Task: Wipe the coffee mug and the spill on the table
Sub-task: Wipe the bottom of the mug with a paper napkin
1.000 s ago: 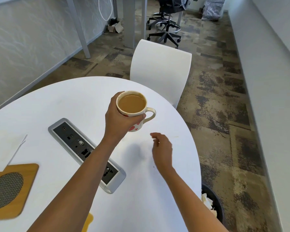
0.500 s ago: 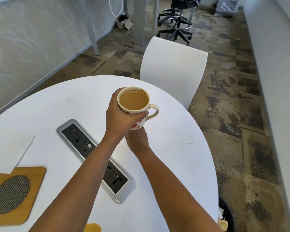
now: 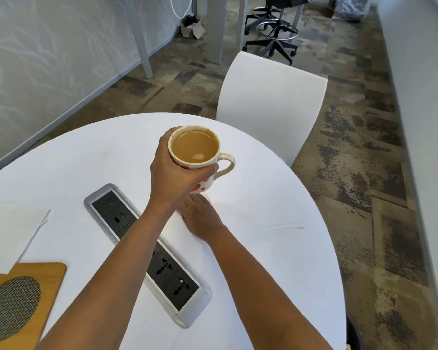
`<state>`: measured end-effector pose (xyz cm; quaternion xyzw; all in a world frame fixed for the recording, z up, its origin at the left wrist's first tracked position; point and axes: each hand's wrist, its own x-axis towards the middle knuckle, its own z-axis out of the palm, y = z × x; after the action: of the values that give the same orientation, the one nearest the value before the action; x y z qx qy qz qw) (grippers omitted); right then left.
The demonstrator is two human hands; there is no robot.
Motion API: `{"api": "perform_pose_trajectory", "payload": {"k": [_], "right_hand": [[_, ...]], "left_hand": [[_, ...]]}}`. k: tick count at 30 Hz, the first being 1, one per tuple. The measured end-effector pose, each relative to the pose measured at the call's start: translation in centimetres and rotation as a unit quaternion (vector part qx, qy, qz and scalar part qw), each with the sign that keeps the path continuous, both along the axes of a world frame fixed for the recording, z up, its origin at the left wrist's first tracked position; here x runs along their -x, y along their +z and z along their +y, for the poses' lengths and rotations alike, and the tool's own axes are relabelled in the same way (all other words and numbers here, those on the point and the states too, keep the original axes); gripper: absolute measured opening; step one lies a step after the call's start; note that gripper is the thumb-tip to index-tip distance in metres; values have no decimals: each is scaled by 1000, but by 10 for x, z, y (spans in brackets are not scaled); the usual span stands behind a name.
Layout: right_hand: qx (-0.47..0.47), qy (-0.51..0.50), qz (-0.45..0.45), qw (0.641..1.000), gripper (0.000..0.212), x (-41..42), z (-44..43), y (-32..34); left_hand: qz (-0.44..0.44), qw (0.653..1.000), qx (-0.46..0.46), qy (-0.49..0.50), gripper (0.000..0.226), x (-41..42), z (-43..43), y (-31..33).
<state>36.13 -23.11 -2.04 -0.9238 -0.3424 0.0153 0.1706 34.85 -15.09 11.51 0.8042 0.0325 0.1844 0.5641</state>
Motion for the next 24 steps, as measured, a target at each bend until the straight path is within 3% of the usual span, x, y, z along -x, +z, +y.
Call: {"api": "perform_pose_trajectory", "payload": {"k": [3, 7, 9, 13, 17, 19, 21, 24], "right_hand": [[-4, 38, -14, 999, 49, 19, -11, -12], [-74, 40, -7, 996, 23, 33, -35, -9], [-87, 1, -30, 996, 18, 34, -54, -7], [-48, -87, -75, 992, 31, 34, -98, -9], [-16, -248, 11, 969, 48, 44, -111, -12], [-39, -212, 43, 975, 53, 58, -96, -16], [-35, -100, 67, 992, 58, 77, -82, -18], [-36, -7, 52, 998, 60, 81, -86, -20]], "left_hand": [[-1, 1000, 6, -4, 85, 0, 0, 0], [6, 1000, 9, -9, 86, 4, -6, 3], [11, 1000, 17, -8, 85, 7, -11, 4], [14, 999, 37, -13, 84, 15, -22, 7], [10, 999, 29, -26, 82, 22, -31, 9], [12, 999, 34, -25, 82, 25, -35, 9], [14, 999, 40, -26, 83, 28, -38, 9], [15, 999, 33, -37, 82, 32, -42, 9]]}}
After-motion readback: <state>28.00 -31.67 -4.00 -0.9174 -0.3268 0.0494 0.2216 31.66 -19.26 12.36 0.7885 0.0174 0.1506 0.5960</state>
